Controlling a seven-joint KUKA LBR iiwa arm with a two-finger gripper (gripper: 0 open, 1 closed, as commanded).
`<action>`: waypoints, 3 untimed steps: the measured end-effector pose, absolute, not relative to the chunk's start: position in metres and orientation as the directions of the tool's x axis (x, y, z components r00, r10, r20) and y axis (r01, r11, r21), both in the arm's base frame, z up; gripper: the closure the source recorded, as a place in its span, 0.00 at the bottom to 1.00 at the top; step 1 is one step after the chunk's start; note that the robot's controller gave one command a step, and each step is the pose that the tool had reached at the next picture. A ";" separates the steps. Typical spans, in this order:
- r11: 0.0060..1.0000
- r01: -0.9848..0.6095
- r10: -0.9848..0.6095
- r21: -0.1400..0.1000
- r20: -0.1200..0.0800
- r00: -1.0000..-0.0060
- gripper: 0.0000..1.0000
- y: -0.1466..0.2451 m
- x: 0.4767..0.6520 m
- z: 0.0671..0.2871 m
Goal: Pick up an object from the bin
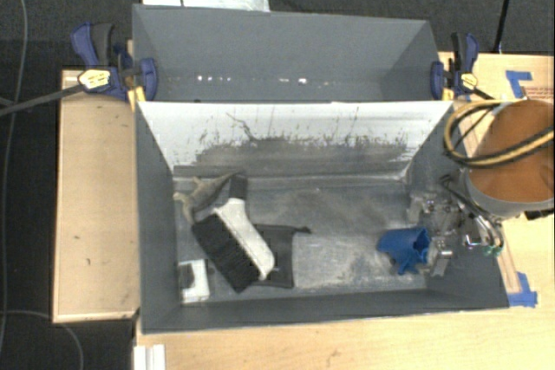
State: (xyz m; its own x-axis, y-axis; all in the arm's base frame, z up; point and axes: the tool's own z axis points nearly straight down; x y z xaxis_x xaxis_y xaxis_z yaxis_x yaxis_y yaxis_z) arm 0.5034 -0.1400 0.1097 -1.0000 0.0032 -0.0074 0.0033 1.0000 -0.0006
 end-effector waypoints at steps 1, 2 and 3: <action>0.987 0.159 0.159 0.001 -0.002 -0.987 0.00 -0.135 0.497 0.074; 0.993 0.117 0.117 0.001 -0.006 -0.993 1.00 -0.144 0.491 0.070; 0.993 0.117 0.117 0.001 -0.006 -0.993 1.00 -0.144 0.491 0.070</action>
Offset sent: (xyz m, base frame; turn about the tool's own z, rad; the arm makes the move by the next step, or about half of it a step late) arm -0.0129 -0.0040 -0.0397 0.1131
